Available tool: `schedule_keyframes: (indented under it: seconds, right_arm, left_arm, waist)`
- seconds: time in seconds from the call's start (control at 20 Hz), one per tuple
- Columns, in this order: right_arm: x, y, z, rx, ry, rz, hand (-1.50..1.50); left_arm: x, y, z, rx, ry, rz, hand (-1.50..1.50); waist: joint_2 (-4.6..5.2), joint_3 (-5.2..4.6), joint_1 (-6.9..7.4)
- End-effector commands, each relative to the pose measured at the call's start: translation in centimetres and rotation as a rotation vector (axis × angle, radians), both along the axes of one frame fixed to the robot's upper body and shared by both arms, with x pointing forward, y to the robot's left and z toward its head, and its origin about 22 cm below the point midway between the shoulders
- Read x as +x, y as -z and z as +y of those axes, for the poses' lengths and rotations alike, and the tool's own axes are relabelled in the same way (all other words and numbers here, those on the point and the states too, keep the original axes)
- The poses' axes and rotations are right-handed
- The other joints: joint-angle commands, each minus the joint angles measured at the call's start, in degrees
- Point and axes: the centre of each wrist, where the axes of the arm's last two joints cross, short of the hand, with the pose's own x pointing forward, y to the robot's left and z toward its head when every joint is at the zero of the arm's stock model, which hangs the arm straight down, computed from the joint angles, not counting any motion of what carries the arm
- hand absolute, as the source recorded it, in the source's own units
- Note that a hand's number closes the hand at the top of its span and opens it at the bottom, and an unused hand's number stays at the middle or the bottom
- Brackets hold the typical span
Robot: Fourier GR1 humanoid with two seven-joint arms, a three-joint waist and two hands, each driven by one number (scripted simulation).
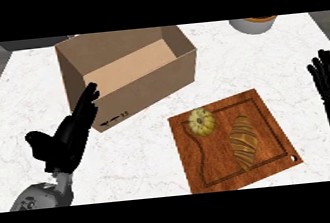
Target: Pick the croissant from the cutting board and place it in the cardboard box
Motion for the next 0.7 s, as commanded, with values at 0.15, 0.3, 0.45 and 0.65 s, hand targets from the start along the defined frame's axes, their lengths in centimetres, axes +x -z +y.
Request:
schedule_keyframes:
  seconds: [0.15, 0.3, 0.45, 0.65]
  right_arm:
    - [-1.1, 3.1, 1.8, 0.135, -0.119, 0.089, -1.5]
    - [-0.3, -2.2, -2.3, -0.49, -0.223, 0.0, -1.5]
    - [-4.3, 5.4, -1.9, -0.557, -0.277, 0.168, -1.5]
    - [-5.9, 11.0, -2.3, -0.086, -0.245, 0.037, -1.5]
  left_arm:
    - [0.5, -0.9, 8.1, 0.351, -0.249, -0.035, 0.0]
    - [-0.4, -1.3, 8.1, 0.366, -0.23, -0.06, 0.0]
    - [-0.8, -0.1, 11.9, 0.484, -0.364, 0.014, 0.0]
    - [-1.2, 1.1, 14.0, 0.511, -0.415, 0.04, 0.0]
  waist:
    - [1.97, -1.39, 2.0]
    - [1.3, -3.47, 5.38]
    - [2.56, -1.5, 2.25]
    - [2.05, -1.33, 1.21]
